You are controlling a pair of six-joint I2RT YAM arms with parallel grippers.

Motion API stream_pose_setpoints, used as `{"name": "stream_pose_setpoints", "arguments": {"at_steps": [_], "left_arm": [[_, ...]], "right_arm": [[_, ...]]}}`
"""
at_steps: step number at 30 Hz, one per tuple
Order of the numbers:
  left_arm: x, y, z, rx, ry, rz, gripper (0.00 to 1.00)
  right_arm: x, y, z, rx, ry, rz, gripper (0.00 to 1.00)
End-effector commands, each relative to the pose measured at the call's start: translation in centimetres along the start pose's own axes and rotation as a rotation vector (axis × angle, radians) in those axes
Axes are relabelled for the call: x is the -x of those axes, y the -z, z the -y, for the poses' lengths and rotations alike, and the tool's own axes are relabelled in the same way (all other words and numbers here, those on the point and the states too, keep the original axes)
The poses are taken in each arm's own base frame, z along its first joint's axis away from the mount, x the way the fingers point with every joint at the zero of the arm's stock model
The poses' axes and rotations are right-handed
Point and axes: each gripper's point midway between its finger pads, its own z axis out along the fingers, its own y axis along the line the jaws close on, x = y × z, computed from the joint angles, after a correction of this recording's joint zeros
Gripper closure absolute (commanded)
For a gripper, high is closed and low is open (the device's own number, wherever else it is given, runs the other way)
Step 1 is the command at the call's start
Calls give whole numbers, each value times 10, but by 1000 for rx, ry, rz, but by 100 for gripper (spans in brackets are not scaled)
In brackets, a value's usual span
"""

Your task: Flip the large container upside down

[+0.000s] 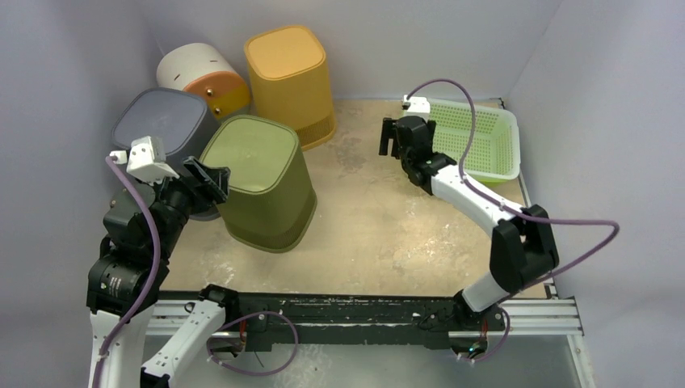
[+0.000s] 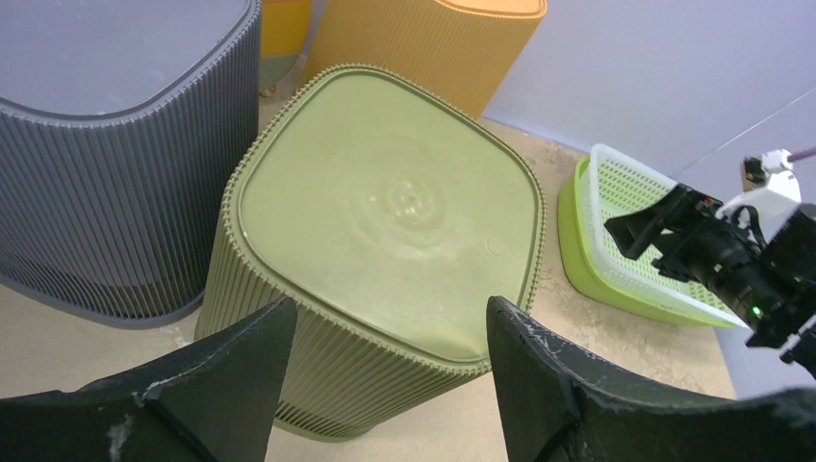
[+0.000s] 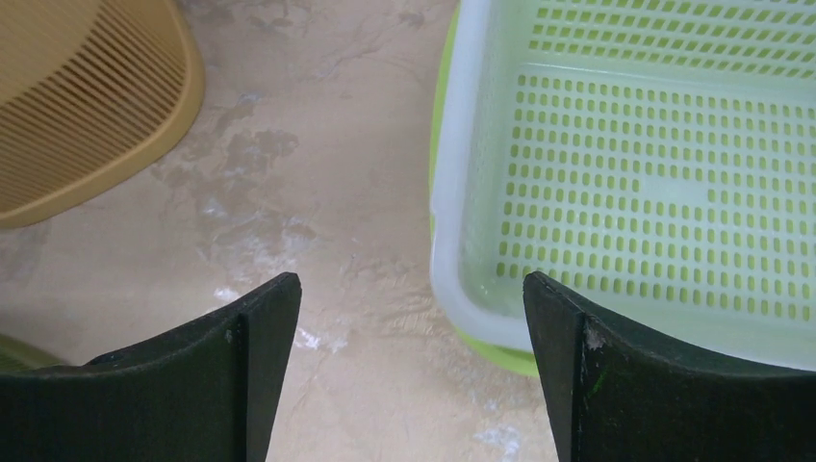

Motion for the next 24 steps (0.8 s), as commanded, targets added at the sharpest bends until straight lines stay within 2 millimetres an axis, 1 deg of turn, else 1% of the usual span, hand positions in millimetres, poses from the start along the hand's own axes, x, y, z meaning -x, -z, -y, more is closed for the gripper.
{"name": "stream_pose_setpoints", "arguments": {"at_steps": [1, 4, 6, 7, 11, 14, 18, 22, 24], "left_arm": [[2, 1, 3, -19, 15, 20, 30], [-3, 2, -1, -11, 11, 12, 30], [-5, 2, -2, -10, 10, 6, 30], [-7, 2, -2, -8, 10, 4, 30], [-10, -1, -3, -6, 8, -5, 30], [-12, -2, -3, -8, 8, -9, 30], [-14, -4, -4, -3, 4, -15, 30], [-16, -6, -4, 0, 4, -20, 30], [-17, -8, -4, -1, 5, -23, 30]], "right_arm": [[14, -23, 11, -39, 43, -5, 16], [11, -42, 25, -81, 41, -24, 26], [9, -52, 32, -96, 40, -34, 34], [8, -56, 33, -91, 38, -37, 36], [3, -71, 31, -69, 43, -52, 37], [-1, -77, 27, -52, 51, -60, 37], [-4, -79, 25, -44, 51, -60, 38], [-1, -74, 24, -24, 32, -37, 39], [-6, -81, 24, -26, 40, -46, 39]]}}
